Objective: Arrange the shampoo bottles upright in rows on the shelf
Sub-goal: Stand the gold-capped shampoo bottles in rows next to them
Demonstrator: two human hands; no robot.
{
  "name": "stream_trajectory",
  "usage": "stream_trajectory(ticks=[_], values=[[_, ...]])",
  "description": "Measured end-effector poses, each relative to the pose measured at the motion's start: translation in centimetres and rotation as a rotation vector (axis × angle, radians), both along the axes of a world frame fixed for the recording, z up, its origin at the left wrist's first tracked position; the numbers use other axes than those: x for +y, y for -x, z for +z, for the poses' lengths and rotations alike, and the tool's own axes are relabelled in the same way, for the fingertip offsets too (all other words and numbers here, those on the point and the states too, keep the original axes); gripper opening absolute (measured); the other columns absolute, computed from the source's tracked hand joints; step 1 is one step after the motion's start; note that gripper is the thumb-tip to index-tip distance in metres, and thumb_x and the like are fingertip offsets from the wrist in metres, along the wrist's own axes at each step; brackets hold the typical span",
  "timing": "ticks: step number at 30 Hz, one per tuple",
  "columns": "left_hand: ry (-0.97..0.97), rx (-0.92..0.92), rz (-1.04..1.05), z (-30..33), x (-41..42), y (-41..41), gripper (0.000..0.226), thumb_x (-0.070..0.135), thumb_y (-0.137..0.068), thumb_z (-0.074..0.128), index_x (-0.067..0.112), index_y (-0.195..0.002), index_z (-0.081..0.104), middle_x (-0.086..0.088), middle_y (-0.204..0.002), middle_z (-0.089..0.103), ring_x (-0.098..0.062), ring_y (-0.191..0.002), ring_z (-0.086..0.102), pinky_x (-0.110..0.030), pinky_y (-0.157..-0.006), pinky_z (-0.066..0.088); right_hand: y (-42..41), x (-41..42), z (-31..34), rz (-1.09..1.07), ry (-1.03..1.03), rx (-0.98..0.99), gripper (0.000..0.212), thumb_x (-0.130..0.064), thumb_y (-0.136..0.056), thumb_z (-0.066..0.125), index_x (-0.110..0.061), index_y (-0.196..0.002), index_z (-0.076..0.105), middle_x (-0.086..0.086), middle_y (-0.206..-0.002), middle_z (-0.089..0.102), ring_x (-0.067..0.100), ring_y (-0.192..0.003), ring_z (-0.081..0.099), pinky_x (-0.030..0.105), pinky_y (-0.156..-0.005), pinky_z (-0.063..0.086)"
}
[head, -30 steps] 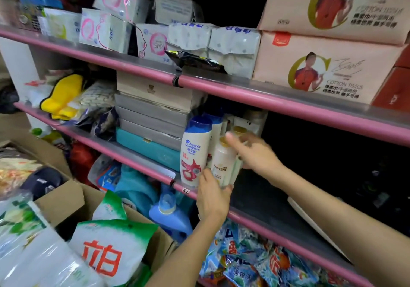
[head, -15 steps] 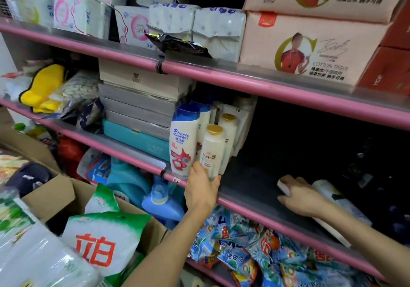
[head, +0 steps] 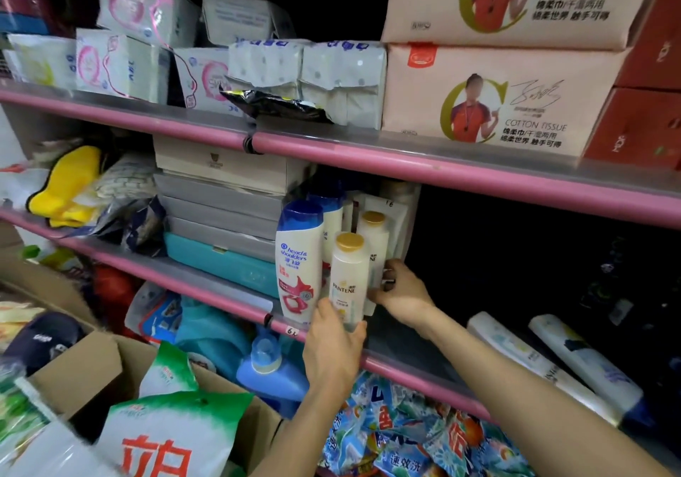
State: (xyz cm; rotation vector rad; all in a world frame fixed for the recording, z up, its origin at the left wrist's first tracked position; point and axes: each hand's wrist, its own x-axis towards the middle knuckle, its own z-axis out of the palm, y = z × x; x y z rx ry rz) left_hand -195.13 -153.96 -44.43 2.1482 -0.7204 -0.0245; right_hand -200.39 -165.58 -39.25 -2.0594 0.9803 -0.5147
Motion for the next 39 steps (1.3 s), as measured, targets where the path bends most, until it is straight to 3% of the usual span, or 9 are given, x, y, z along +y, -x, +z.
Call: stream_trajectory(ticks=[4, 11, 17, 20, 27, 36, 39], values=[[0.032, 0.003, -0.005, -0.4, 0.0, 0.0, 0.045, 0.037, -0.083, 0.068, 0.02, -0.116, 0.042, 0.001, -0.12, 0.057, -0.016, -0.107, 0.058, -0.029, -0.084, 0.052, -1.2, -0.5, -1.6, 0.021, -0.061, 0.004, 0.047, -0.025, -0.082, 0.073, -0.021, -0.125, 0.052, 0.004, -0.127, 0.061, 0.021, -0.116, 0.058, 0.028, -0.088, 0.046], [0.023, -0.019, -0.004, -0.3, 0.1, 0.2, 0.044, 0.038, -0.085, 0.066, 0.017, -0.115, 0.042, -0.002, -0.119, 0.056, -0.021, -0.105, 0.058, -0.034, -0.082, 0.051, -0.6, -1.1, -2.6, 0.091, -0.08, -0.003, 0.05, -0.028, -0.079, 0.075, -0.026, -0.125, 0.053, -0.002, -0.124, 0.063, 0.01, -0.107, 0.057, 0.023, -0.085, 0.044], [0.012, 0.001, -0.004, 0.1, 0.2, 0.3, 0.045, 0.036, -0.085, 0.065, 0.016, -0.117, 0.041, -0.004, -0.12, 0.055, -0.023, -0.105, 0.057, -0.036, -0.083, 0.049, -0.2, -1.0, -3.0, 0.141, -0.074, 0.021, 0.061, -0.025, -0.072, 0.081, -0.022, -0.126, 0.054, -0.001, -0.122, 0.064, 0.017, -0.111, 0.06, 0.03, -0.092, 0.049], [0.013, 0.008, -0.007, 0.2, 0.3, 0.4, 0.047, 0.036, -0.085, 0.065, 0.016, -0.119, 0.04, -0.003, -0.121, 0.054, -0.023, -0.107, 0.056, -0.036, -0.083, 0.048, -0.4, -0.9, -3.2, 0.126, -0.077, 0.008, 0.057, -0.021, -0.073, 0.081, -0.018, -0.124, 0.056, 0.003, -0.12, 0.066, 0.02, -0.109, 0.061, 0.04, -0.097, 0.05], [0.007, 0.01, -0.004, 0.2, 0.2, 0.4, 0.047, 0.037, -0.084, 0.066, 0.016, -0.118, 0.041, -0.002, -0.121, 0.055, -0.021, -0.106, 0.057, -0.033, -0.081, 0.049, -0.6, -0.8, -3.6, 0.127, -0.068, 0.015, 0.049, -0.019, -0.081, 0.074, -0.021, -0.126, 0.055, 0.002, -0.125, 0.063, 0.02, -0.115, 0.059, 0.043, -0.099, 0.049], [0.007, -0.001, 0.004, 0.0, 0.2, 0.4, 0.048, 0.038, -0.083, 0.068, 0.016, -0.117, 0.041, -0.003, -0.121, 0.055, -0.022, -0.105, 0.058, -0.037, -0.081, 0.053, -0.4, -0.6, -3.5, 0.158, -0.064, 0.002, 0.051, -0.022, -0.08, 0.074, -0.022, -0.128, 0.054, 0.001, -0.126, 0.063, 0.018, -0.117, 0.058, 0.039, -0.1, 0.048], [-0.002, -0.007, 0.009, 0.0, 0.2, 0.4, 0.048, 0.039, -0.083, 0.067, 0.017, -0.117, 0.041, -0.002, -0.121, 0.056, -0.022, -0.105, 0.058, -0.037, -0.081, 0.052, -0.2, -0.9, -3.5, 0.181, -0.088, 0.048, 0.056, -0.013, -0.079, 0.073, -0.022, -0.129, 0.05, 0.001, -0.127, 0.06, 0.018, -0.119, 0.055, 0.034, -0.099, 0.047]])
